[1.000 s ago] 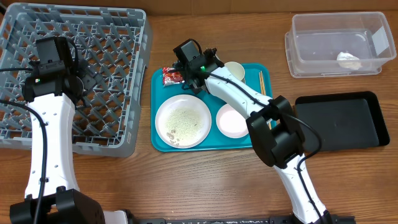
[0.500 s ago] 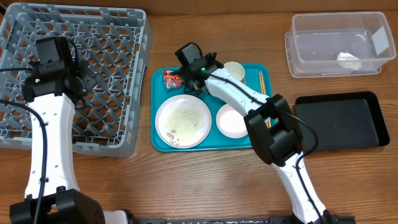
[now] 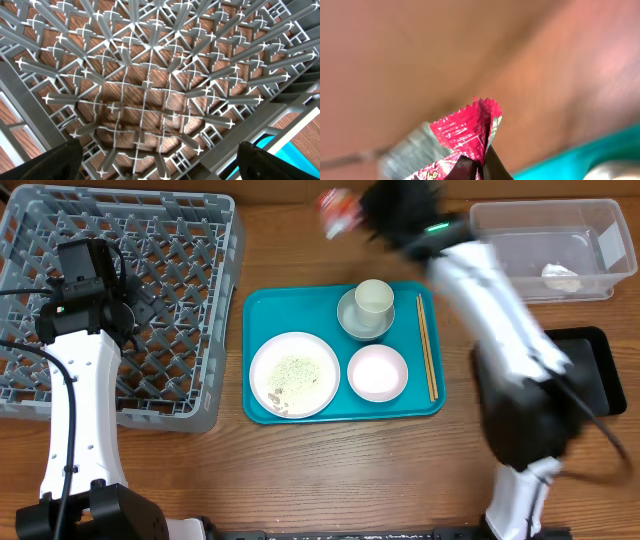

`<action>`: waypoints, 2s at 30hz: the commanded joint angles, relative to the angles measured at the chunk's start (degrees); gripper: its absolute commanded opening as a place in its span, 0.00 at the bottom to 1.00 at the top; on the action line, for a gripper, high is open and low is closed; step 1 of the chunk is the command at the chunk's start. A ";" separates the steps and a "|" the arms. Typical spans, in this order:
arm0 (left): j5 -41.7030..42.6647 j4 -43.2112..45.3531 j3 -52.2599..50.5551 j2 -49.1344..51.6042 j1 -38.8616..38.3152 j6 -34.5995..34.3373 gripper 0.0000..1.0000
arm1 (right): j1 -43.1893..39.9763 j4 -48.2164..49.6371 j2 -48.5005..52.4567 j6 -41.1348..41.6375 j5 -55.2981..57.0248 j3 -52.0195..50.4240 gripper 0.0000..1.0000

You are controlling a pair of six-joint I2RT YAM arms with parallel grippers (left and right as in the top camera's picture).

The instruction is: Sort waste into correct bins and load items into the dishwasher

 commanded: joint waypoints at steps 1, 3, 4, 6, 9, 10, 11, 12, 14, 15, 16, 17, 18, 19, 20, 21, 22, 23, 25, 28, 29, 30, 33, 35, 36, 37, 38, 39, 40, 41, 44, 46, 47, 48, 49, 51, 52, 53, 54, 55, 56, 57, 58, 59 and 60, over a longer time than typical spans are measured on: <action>-0.11 0.09 0.98 -1.44 0.00 -0.55 1.00 | -7.89 -3.32 -5.81 -3.80 4.13 1.46 0.04; -0.11 0.09 0.98 -1.44 0.00 -0.52 1.00 | -12.63 -6.60 -6.23 -6.84 5.77 1.46 0.04; -0.11 0.09 0.98 -1.44 0.00 -0.55 1.00 | -14.62 -7.89 -6.19 -8.87 6.21 1.44 0.04; -0.11 0.09 0.98 -1.44 0.00 -0.55 1.00 | -18.34 -9.81 -5.57 -12.52 6.95 1.09 0.04; -0.11 0.09 0.98 -1.44 0.00 -0.52 1.00 | -22.18 -10.23 -4.57 -14.71 6.95 -0.20 0.04; -0.11 0.07 0.98 -1.44 0.00 -0.55 1.00 | -23.41 -9.99 -4.02 -15.63 6.93 -0.76 0.04; -0.11 0.09 0.98 -1.44 0.00 -0.52 1.00 | -24.06 -9.79 -3.65 -16.11 6.97 -1.01 0.04; -0.11 0.09 0.98 -1.44 0.00 -0.55 1.00 | -24.85 -9.60 -2.80 -16.98 6.97 -1.03 0.04; -0.11 0.09 0.98 -1.44 0.00 -0.55 1.00 | -25.94 -9.01 -1.29 -17.14 6.95 -1.03 0.04; -0.11 0.09 0.98 -1.44 0.00 -0.55 1.00 | -26.34 -8.61 -0.39 -17.14 6.97 -1.03 0.08; -0.11 0.09 0.98 -1.44 0.00 -0.52 1.00 | -26.71 -8.20 0.66 -17.14 6.95 -1.03 0.18; -0.11 0.09 0.98 -1.44 0.00 -0.55 1.00 | -26.99 -7.80 1.60 -17.14 6.95 -1.03 0.29; -0.13 0.09 0.98 -1.44 0.00 -0.55 1.00 | -27.19 -7.54 2.47 -17.14 6.97 -1.03 0.39; -0.11 0.09 0.98 -1.44 0.00 -0.55 1.00 | -27.43 -7.37 3.39 -17.16 7.06 -1.03 0.43; -0.11 0.09 0.98 -1.44 0.00 -0.55 1.00 | -27.67 -7.43 4.04 -17.14 7.23 -1.03 0.47; -0.11 0.09 0.98 -1.44 0.00 -0.52 1.00 | -27.93 -7.63 4.66 -17.14 7.41 -1.03 0.56; -0.11 0.09 0.98 -1.44 0.00 -0.55 1.00 | -28.20 -7.91 4.87 -17.14 7.67 -1.03 0.64; -0.11 0.09 0.98 -1.44 0.00 -0.55 1.00 | -28.35 -8.24 5.07 -17.18 8.31 -1.03 0.69; -0.13 0.09 0.98 -1.44 0.00 -0.52 1.00 | -28.72 -8.76 5.01 -17.64 9.60 -1.01 0.73; -0.11 0.09 0.98 -1.44 0.00 -0.55 1.00 | -29.16 -8.92 4.22 -24.39 9.53 -0.74 0.82; -0.13 0.09 0.98 -1.44 0.00 -0.55 1.00 | -29.27 -9.05 3.67 -26.88 9.55 -0.72 0.88; -0.11 0.09 0.98 -1.44 0.00 -0.52 1.00 | -29.38 -9.33 3.04 -28.72 9.53 -0.72 0.90; -0.11 0.09 0.98 -1.44 0.00 -0.52 1.00 | -29.40 -11.17 -0.04 -30.18 9.49 -0.72 0.95; -0.11 0.09 0.98 -1.44 0.00 -0.55 1.00 | -29.40 -12.41 -2.89 -30.16 8.31 -0.72 1.00; -0.11 0.09 0.98 -1.44 0.00 -0.55 1.00 | -29.40 -13.31 -4.79 -30.16 6.29 -0.72 1.00; -0.11 0.09 0.98 -1.44 0.00 -0.55 1.00 | -29.31 -14.01 -6.27 -30.16 4.11 -0.72 1.00; -0.13 0.09 0.98 -1.44 0.00 -0.52 1.00 | -29.22 -15.74 -8.76 -30.16 -0.61 -0.72 1.00; -0.13 0.09 0.98 -1.44 0.00 -0.52 1.00 | -29.22 -16.98 -10.40 -30.16 -4.07 -0.72 1.00; -0.11 0.09 0.98 -1.44 0.00 -0.52 1.00 | -29.22 -18.56 -12.28 -30.16 -8.76 -0.72 1.00; -0.11 0.09 0.98 -1.44 0.00 -0.55 1.00 | -29.22 -21.11 -14.75 -30.21 -15.39 -0.72 1.00; -0.11 0.09 0.98 -1.44 0.00 -0.52 1.00 | -29.22 -27.15 -19.65 -33.66 -26.64 -0.74 1.00; -0.11 0.09 0.98 -1.44 0.00 -0.52 1.00 | -28.98 -31.39 -22.64 -37.16 -32.83 -0.74 1.00; -0.11 0.09 0.98 -1.44 0.00 -0.55 1.00 | -28.70 -33.40 -23.91 -38.16 -34.56 -0.74 1.00; -0.13 0.09 0.98 -1.44 0.00 -0.55 1.00 | -28.28 -35.50 -25.14 -39.01 -35.17 -0.74 1.00; -0.11 0.09 0.98 -1.44 0.00 -0.55 1.00 | -27.69 -37.86 -26.49 -39.69 -34.95 -0.74 1.00; -0.11 0.09 0.98 -1.44 -0.02 -0.55 1.00 | -26.45 -42.23 -28.72 -39.80 -33.16 -0.76 1.00; -0.11 0.09 0.98 -1.44 0.00 -0.52 1.00 | -25.94 -43.82 -29.42 -39.78 -32.06 -0.76 1.00; -0.13 0.09 0.98 -1.44 0.00 -0.52 1.00 | -25.24 -45.94 -30.38 -39.41 -30.05 -0.76 1.00; -0.11 0.09 0.98 -1.44 0.00 -0.52 1.00 | -24.83 -47.74 -31.08 -38.23 -27.45 -0.76 1.00; -0.11 0.09 0.98 -1.44 0.00 -0.55 1.00 | -24.55 -49.46 -31.67 -36.17 -24.22 -0.76 1.00; -0.11 0.09 0.98 -1.44 0.00 -0.55 1.00 | -24.35 -51.34 -32.20 -33.44 -19.87 -0.76 1.00; -0.11 0.09 0.98 -1.44 0.00 -0.52 1.00 | -24.35 -52.83 -32.48 -30.99 -15.78 -0.76 1.00; -0.13 0.09 0.98 -1.44 0.00 -0.55 1.00 | -24.35 -54.36 -32.59 -28.46 -11.63 -0.76 1.00; -0.11 0.09 0.98 -1.44 0.00 -0.55 1.00 | -24.55 -56.70 -32.57 -24.72 -5.57 -0.76 1.00; -0.11 0.09 0.98 -1.44 0.00 -0.55 1.00 | -24.85 -58.23 -32.54 -22.23 -1.92 -0.83 1.00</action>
